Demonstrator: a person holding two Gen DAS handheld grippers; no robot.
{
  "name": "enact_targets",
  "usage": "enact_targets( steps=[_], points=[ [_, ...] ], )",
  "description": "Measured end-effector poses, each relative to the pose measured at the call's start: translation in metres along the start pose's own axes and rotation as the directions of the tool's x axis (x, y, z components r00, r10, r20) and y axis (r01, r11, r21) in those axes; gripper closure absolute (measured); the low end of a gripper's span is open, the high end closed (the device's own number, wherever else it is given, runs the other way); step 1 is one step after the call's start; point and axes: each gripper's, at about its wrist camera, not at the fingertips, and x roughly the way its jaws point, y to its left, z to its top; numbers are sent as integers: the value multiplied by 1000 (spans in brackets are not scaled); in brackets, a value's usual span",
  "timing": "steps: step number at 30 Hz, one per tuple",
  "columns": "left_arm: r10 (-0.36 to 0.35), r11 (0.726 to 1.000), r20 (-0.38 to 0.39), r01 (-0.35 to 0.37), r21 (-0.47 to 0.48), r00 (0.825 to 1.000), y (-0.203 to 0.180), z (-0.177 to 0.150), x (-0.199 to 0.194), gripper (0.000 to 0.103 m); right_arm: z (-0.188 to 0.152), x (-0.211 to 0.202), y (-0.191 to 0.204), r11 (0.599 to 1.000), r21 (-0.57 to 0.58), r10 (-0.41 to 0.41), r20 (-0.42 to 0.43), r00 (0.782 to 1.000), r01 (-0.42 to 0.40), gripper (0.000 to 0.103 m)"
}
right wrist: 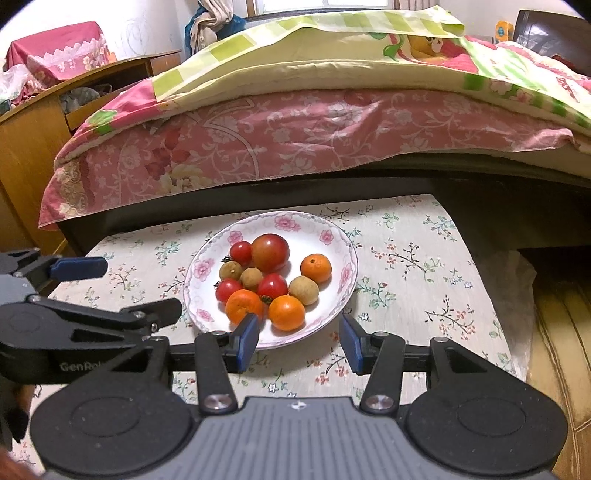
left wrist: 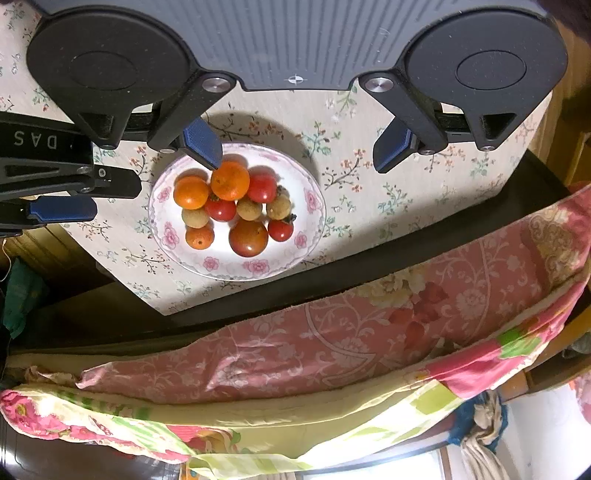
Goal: Organize fruits
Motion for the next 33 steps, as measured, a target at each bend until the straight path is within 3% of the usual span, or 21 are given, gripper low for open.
enact_targets(
  steps=[33],
  points=[
    [7, 1000, 28, -7, 5, 1000, -4, -37, -56, 10, -37, -51, 15, 1000, 20, 13, 16, 1000, -13, 55]
  ],
)
